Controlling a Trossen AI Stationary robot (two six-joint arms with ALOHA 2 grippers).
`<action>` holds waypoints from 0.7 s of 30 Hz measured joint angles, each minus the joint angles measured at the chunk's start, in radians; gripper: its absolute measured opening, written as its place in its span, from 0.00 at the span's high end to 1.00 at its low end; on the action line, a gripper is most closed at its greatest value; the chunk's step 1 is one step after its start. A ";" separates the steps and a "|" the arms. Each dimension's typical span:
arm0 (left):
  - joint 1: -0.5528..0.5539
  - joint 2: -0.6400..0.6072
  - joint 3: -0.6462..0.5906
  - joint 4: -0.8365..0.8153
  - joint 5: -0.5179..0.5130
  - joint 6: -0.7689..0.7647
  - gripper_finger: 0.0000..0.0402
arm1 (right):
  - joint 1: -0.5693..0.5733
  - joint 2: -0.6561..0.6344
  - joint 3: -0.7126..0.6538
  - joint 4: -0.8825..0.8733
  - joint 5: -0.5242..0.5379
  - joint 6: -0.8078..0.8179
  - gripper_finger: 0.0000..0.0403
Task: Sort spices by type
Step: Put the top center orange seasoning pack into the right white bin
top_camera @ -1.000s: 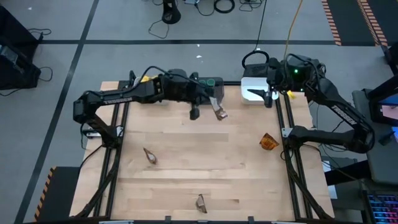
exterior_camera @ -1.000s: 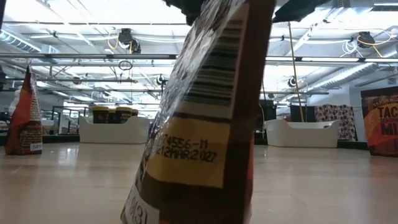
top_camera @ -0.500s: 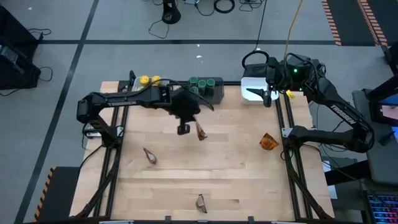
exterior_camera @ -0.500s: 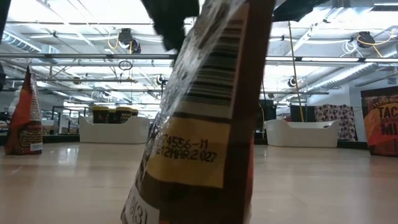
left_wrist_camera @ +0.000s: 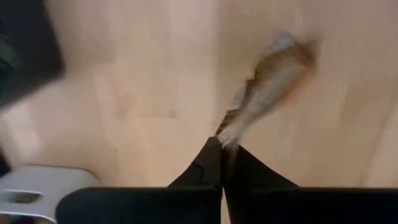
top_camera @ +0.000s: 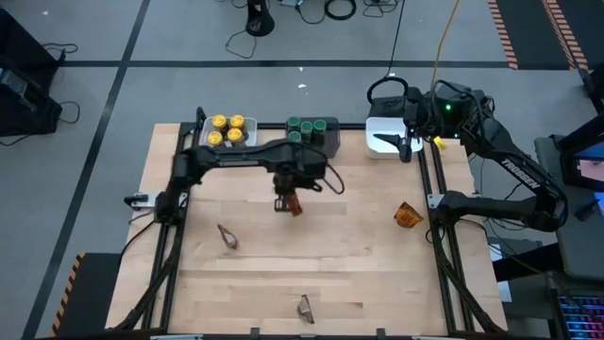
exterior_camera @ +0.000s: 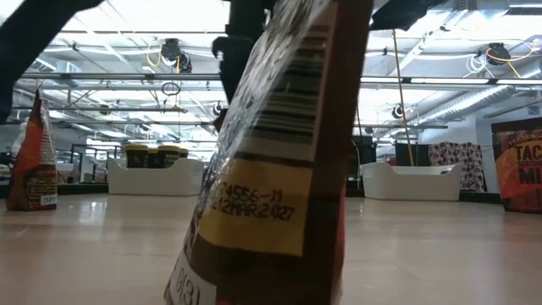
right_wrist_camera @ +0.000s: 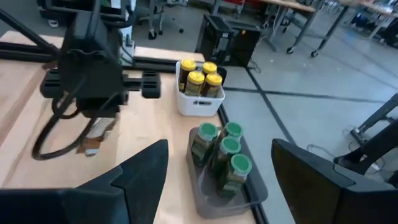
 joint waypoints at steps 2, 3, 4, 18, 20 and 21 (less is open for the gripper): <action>0.001 0.033 0.042 -0.016 0.001 0.028 1.00 | 0.000 0.000 0.000 -0.023 0.000 0.000 0.34; -0.002 0.044 0.056 -0.017 0.014 0.042 1.00 | 0.000 0.000 0.000 -0.036 0.000 -0.001 0.34; -0.004 0.050 0.064 -0.019 0.027 0.046 1.00 | 0.000 0.000 0.000 -0.049 0.001 -0.002 0.34; -0.011 0.053 0.071 -0.042 0.032 0.040 0.88 | 0.000 0.000 0.000 -0.087 0.000 -0.026 0.34; -0.012 0.053 0.071 -0.042 0.032 0.040 0.87 | 0.000 0.000 0.000 -0.089 0.000 -0.027 0.34; -0.012 0.053 0.071 -0.042 0.032 0.040 0.86 | 0.000 0.000 0.000 -0.090 0.000 -0.027 0.34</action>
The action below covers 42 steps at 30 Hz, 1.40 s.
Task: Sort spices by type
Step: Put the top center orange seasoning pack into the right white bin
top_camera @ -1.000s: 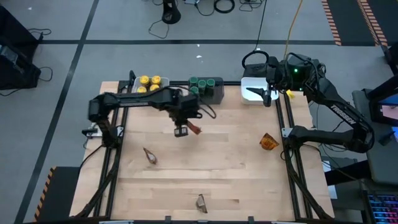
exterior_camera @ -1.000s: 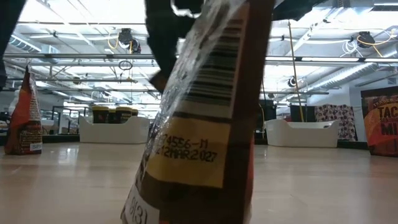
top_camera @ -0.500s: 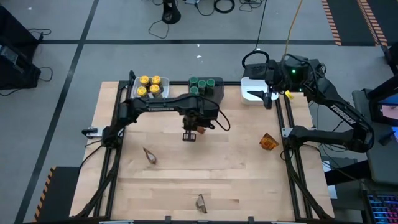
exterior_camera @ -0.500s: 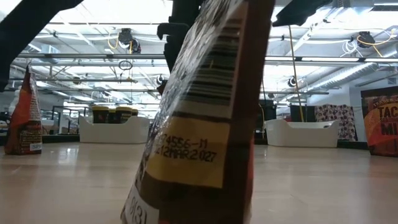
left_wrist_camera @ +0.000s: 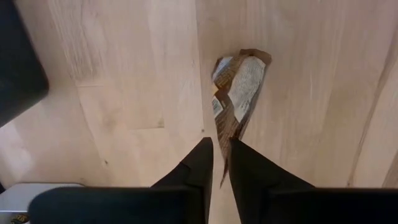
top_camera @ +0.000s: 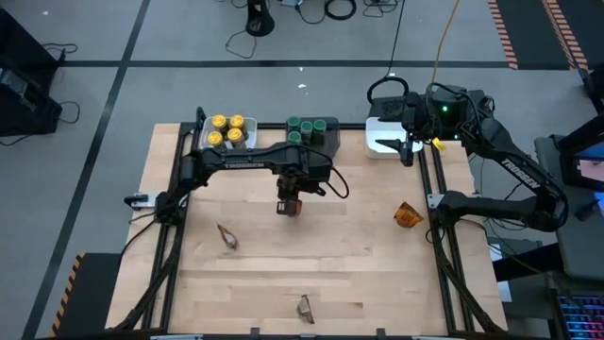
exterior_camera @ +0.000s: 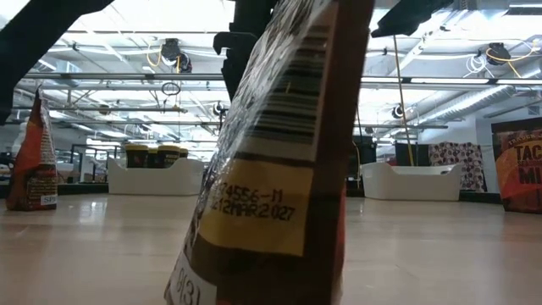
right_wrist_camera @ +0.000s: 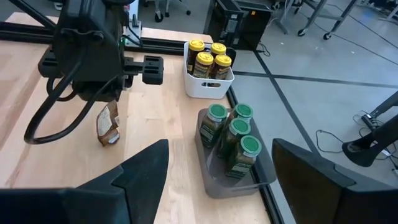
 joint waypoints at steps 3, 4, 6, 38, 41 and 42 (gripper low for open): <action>0.000 0.000 0.000 0.000 -0.001 0.000 0.84 | 0.000 0.000 0.000 0.000 0.000 0.000 0.34; 0.000 0.000 0.000 0.000 -0.001 0.000 0.83 | 0.000 0.000 0.000 0.000 0.000 0.000 0.34; 0.000 0.000 0.000 0.000 -0.001 0.000 0.82 | 0.000 0.000 0.000 0.000 0.000 0.000 0.34; -0.006 -0.068 -0.065 0.115 0.046 0.165 0.53 | 0.000 0.000 0.000 -0.044 0.000 -0.008 0.34; -0.006 -0.068 -0.088 0.141 0.053 0.181 0.53 | 0.000 0.000 0.000 -0.044 0.000 -0.015 0.34; -0.006 -0.068 -0.095 0.149 0.060 0.183 0.53 | 0.000 0.000 0.000 -0.044 0.000 -0.016 0.34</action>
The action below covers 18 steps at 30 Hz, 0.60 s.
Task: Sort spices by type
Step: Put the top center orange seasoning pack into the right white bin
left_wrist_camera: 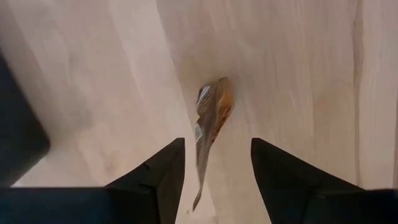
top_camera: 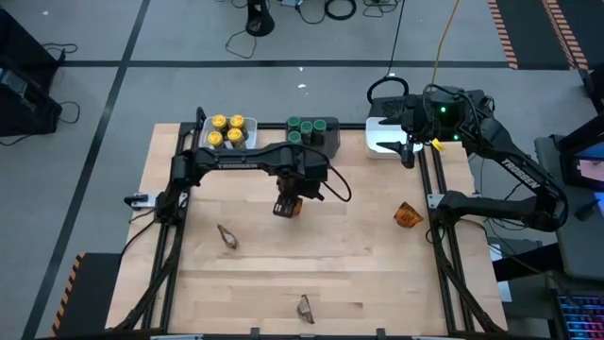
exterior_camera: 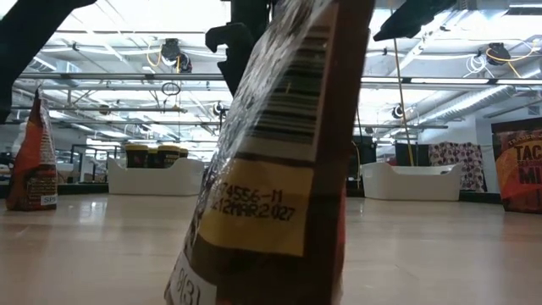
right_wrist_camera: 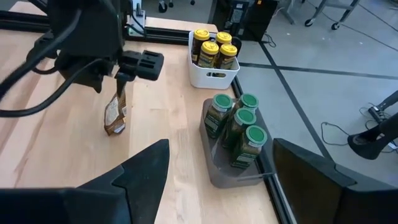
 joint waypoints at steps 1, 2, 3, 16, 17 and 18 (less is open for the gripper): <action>0.000 0.000 -0.008 0.005 0.005 0.000 0.53 | 0.000 0.000 0.000 0.000 0.000 0.000 0.34; 0.000 0.000 -0.017 0.013 0.007 0.000 0.53 | 0.000 0.000 0.000 0.000 0.000 0.000 0.34; 0.000 0.000 -0.025 0.025 0.008 0.000 0.53 | 0.000 0.000 0.000 0.000 0.000 0.000 0.34; 0.003 0.000 -0.120 0.076 0.004 0.010 0.59 | 0.000 0.000 0.000 0.000 0.000 -0.003 0.34; 0.003 0.000 -0.120 0.076 0.004 0.009 0.61 | 0.000 0.000 0.000 0.000 0.000 -0.003 0.34; 0.003 0.000 -0.120 0.076 0.003 0.009 0.64 | 0.000 0.000 0.000 0.000 0.000 -0.003 0.34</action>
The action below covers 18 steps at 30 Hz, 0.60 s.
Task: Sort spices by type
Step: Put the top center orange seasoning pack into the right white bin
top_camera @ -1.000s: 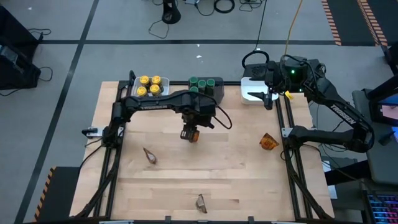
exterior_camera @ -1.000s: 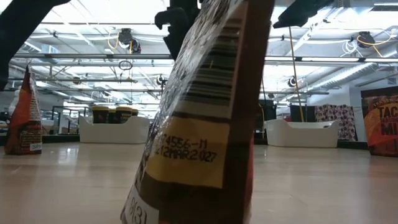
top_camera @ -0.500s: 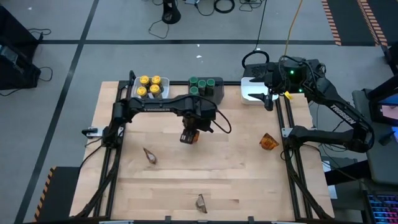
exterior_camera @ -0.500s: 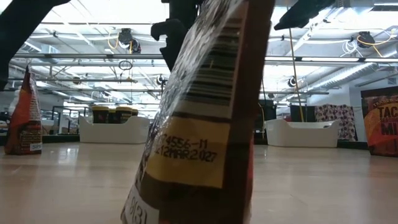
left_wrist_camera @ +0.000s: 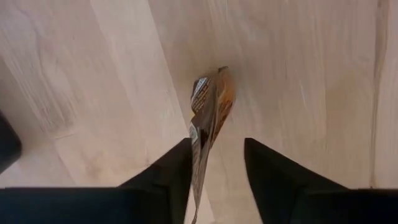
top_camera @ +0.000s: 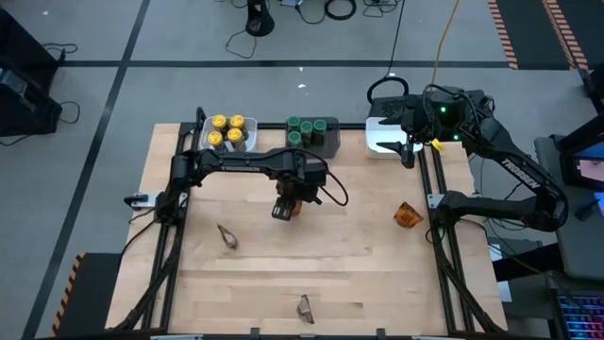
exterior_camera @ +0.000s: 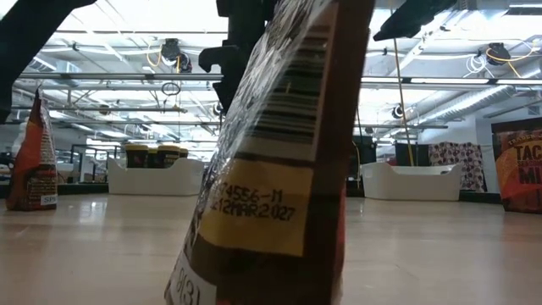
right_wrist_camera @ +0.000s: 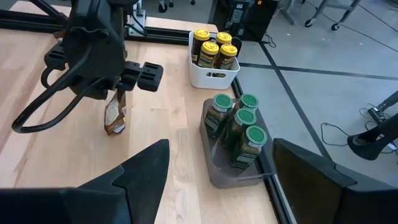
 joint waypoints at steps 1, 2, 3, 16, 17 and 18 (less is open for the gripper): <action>0.000 0.000 0.000 0.000 0.000 0.000 0.67 | 0.000 0.000 0.000 0.000 0.000 0.000 0.34; 0.000 0.000 0.000 0.000 0.000 0.000 0.71 | 0.000 0.000 0.000 0.000 0.000 0.004 0.34; 0.000 0.000 0.000 0.000 -0.001 0.000 0.75 | 0.000 0.000 0.000 0.000 0.000 0.007 0.34; 0.039 0.000 0.149 0.096 -0.063 0.032 0.99 | 0.000 -0.001 0.000 -0.027 0.004 0.019 0.34; 0.042 0.000 0.170 0.121 -0.061 0.044 0.99 | 0.000 -0.002 0.000 -0.036 0.005 0.019 0.34; 0.045 0.000 0.187 0.148 -0.060 0.053 0.99 | 0.000 -0.002 0.000 -0.038 0.005 0.019 0.34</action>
